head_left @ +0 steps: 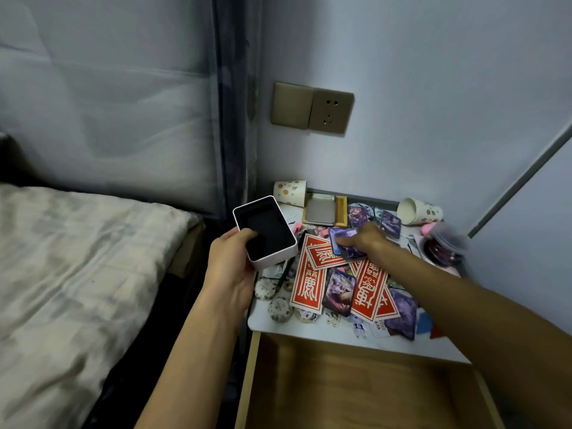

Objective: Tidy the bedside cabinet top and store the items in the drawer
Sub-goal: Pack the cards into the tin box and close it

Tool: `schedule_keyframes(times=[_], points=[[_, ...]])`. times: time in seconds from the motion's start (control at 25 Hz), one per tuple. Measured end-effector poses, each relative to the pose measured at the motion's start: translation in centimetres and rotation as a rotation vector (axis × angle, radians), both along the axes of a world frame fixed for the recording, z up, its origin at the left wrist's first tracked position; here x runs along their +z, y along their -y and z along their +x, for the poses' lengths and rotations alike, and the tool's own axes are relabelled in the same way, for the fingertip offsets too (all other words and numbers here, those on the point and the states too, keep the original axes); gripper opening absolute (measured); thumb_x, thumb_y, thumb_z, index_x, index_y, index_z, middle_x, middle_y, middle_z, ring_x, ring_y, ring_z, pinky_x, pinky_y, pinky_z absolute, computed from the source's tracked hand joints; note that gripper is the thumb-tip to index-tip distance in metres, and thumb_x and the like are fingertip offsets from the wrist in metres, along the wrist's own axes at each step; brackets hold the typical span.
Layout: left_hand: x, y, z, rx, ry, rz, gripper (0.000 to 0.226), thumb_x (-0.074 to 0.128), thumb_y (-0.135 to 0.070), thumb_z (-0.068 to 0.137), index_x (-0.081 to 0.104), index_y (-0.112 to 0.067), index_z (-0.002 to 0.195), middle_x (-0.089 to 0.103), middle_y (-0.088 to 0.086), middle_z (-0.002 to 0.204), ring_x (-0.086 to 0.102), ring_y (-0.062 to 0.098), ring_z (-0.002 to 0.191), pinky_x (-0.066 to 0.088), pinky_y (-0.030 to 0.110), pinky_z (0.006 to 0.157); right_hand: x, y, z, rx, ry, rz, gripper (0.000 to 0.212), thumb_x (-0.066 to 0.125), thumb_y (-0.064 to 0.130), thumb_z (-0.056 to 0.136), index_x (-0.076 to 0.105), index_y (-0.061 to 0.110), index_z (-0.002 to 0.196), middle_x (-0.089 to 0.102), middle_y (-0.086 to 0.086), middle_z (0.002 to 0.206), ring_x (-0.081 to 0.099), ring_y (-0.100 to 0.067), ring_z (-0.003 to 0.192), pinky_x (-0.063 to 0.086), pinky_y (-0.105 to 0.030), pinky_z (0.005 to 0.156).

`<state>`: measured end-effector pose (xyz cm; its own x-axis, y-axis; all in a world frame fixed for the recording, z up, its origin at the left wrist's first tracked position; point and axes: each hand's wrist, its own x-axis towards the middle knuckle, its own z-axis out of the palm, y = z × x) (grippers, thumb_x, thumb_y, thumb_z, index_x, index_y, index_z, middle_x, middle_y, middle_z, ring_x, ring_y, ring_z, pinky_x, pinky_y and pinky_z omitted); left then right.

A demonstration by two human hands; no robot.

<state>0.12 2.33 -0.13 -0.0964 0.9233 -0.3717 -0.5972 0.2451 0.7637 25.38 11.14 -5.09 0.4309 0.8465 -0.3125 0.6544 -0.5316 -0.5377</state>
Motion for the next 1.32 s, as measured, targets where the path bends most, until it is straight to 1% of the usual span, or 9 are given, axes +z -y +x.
schedule_keyframes(times=[0.16, 0.36, 0.48, 0.64, 0.8, 0.92, 1.08, 1.2, 1.32], points=[[0.2, -0.1, 0.2, -0.019, -0.02, 0.026, 0.025, 0.044, 0.007, 0.091, 0.067, -0.001, 0.098, 0.074, 0.012, 0.078, 0.072, 0.021, 0.065, 0.058, 0.031, 0.056, -0.3, -0.4, -0.5, -0.032, -0.007, -0.023, 0.063, 0.083, 0.027, 0.075, 0.053, 0.0, 0.123, 0.063, -0.019, 0.116, 0.062, -0.036, 0.105, 0.049, -0.039, 0.08], [0.5, 0.1, 0.5, -0.028, -0.016, 0.019, 0.024, 0.044, 0.005, 0.092, 0.067, -0.001, 0.094, 0.074, 0.011, 0.072, 0.072, 0.018, 0.059, 0.053, 0.025, 0.046, -0.2, 0.0, -0.7, -0.056, 0.019, 0.013, 0.055, 0.081, 0.028, 0.077, 0.056, -0.001, 0.117, 0.064, -0.017, 0.105, 0.062, -0.031, 0.092, 0.045, -0.033, 0.068], [0.2, 0.3, 0.7, -0.033, -0.027, -0.007, 0.02, 0.048, -0.001, 0.092, 0.067, -0.001, 0.099, 0.074, 0.016, 0.087, 0.073, 0.022, 0.068, 0.056, 0.029, 0.053, 0.0, 0.0, -0.7, -0.096, -0.021, 0.066, 0.052, 0.079, 0.024, 0.08, 0.056, -0.002, 0.118, 0.064, -0.018, 0.107, 0.063, -0.032, 0.093, 0.044, -0.032, 0.067], [-0.2, 0.4, 1.0, -0.049, -0.005, -0.034, 0.019, 0.05, -0.01, 0.095, 0.065, -0.001, 0.102, 0.075, 0.016, 0.089, 0.073, 0.025, 0.075, 0.057, 0.032, 0.06, 0.8, 0.7, 0.0, -0.215, -0.254, 0.161, 0.045, 0.071, 0.011, 0.087, 0.052, -0.005, 0.125, 0.064, -0.022, 0.117, 0.064, -0.033, 0.098, 0.051, -0.035, 0.078], [-0.5, 0.2, 1.8, -0.077, -0.019, -0.069, 0.02, 0.048, -0.01, 0.097, 0.063, 0.0, 0.106, 0.07, 0.022, 0.107, 0.069, 0.032, 0.094, 0.057, 0.042, 0.077, 2.8, 3.3, 0.5, -0.221, -0.526, 0.218, 0.022, 0.068, 0.005, 0.087, 0.061, -0.003, 0.107, 0.072, -0.021, 0.098, 0.07, -0.03, 0.081, 0.057, -0.042, 0.08], [-0.6, 0.4, 2.2, -0.11, -0.011, -0.065, 0.02, 0.049, -0.01, 0.098, 0.062, -0.001, 0.11, 0.074, 0.017, 0.096, 0.073, 0.028, 0.082, 0.059, 0.04, 0.073, 5.9, 4.7, -1.0, -0.039, -0.744, 0.268, 0.017, 0.068, 0.008, 0.088, 0.065, 0.003, 0.103, 0.076, -0.014, 0.083, 0.074, -0.024, 0.073, 0.059, -0.035, 0.071], [-0.7, 0.9, 2.9, -0.146, -0.036, -0.02, 0.02, 0.05, -0.011, 0.097, 0.061, -0.001, 0.11, 0.076, 0.01, 0.08, 0.074, 0.024, 0.072, 0.055, 0.048, 0.079, 8.6, 5.5, -5.1, 0.237, -0.659, 0.195, 0.014, 0.072, 0.011, 0.085, 0.069, 0.006, 0.097, 0.076, -0.012, 0.081, 0.074, -0.02, 0.07, 0.058, -0.025, 0.056], [-0.6, 1.1, 3.1, -0.173, -0.02, -0.009, 0.021, 0.051, -0.012, 0.097, 0.062, 0.0, 0.11, 0.076, 0.013, 0.085, 0.074, 0.026, 0.072, 0.053, 0.051, 0.084, 8.8, 5.6, -7.5, 0.308, -0.545, 0.19, 0.013, 0.075, 0.013, 0.083, 0.071, 0.006, 0.094, 0.076, -0.009, 0.077, 0.073, -0.017, 0.066, 0.057, -0.026, 0.059], [-0.5, 0.9, 2.9, -0.189, -0.008, 0.012, 0.024, 0.05, -0.011, 0.098, 0.063, 0.002, 0.112, 0.075, 0.019, 0.094, 0.073, 0.029, 0.075, 0.053, 0.053, 0.085, 8.8, 5.4, -8.3, 0.293, -0.531, 0.176, 0.016, 0.076, 0.012, 0.081, 0.071, 0.004, 0.095, 0.076, -0.008, 0.076, 0.072, -0.018, 0.066, 0.057, -0.03, 0.065]])
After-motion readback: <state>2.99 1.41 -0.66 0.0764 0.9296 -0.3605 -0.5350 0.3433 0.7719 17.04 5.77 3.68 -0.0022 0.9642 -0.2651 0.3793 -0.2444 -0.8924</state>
